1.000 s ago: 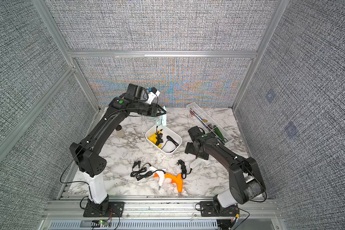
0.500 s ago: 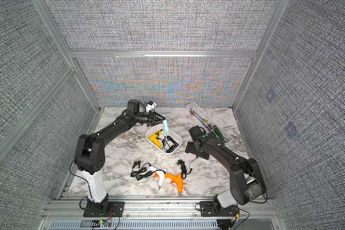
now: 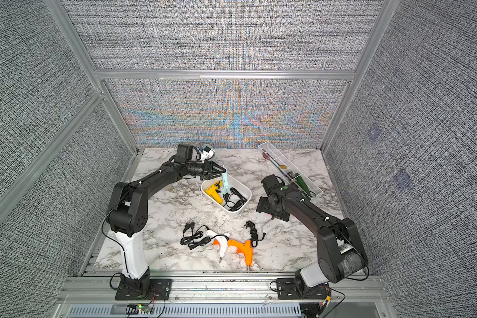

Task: Put the hot melt glue gun into the storage box
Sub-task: Place the hot melt adhesive gun in the storage box.

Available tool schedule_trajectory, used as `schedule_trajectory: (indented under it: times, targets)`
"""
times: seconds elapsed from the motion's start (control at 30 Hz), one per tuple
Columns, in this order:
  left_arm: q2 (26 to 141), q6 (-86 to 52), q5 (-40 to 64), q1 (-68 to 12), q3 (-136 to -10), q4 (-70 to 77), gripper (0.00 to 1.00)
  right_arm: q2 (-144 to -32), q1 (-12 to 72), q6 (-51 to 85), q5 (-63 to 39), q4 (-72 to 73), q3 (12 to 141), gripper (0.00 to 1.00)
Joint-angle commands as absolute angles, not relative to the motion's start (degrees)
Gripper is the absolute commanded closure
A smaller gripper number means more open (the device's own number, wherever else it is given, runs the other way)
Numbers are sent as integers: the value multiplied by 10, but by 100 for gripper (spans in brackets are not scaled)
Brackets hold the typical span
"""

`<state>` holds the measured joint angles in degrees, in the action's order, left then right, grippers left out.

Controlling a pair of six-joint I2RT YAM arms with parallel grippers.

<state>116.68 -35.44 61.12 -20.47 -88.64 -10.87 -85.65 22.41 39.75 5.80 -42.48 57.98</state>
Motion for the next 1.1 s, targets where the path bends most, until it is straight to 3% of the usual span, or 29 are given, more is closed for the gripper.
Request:
schedule_trajectory:
  times: [0.0,0.23,0.5,0.73,1.07]
  targets:
    - [1188,-207,603,-204,-917,-280,88,-857,224,393,58,-422,579,4]
    - [1245,-69,554,-208,-995,-455,83,-860,223,393,57,-420,575,4]
    - [1278,-33,472,-222,-1039,-510,60,-862,224,393,57,-422,578,4]
    - [1312,-16,378,-243,-1096,-564,50,-863,223,395,54,-420,576,4]
    - [1335,-7,303,-285,-1171,-614,45,-857,224,396,56,-422,571,4]
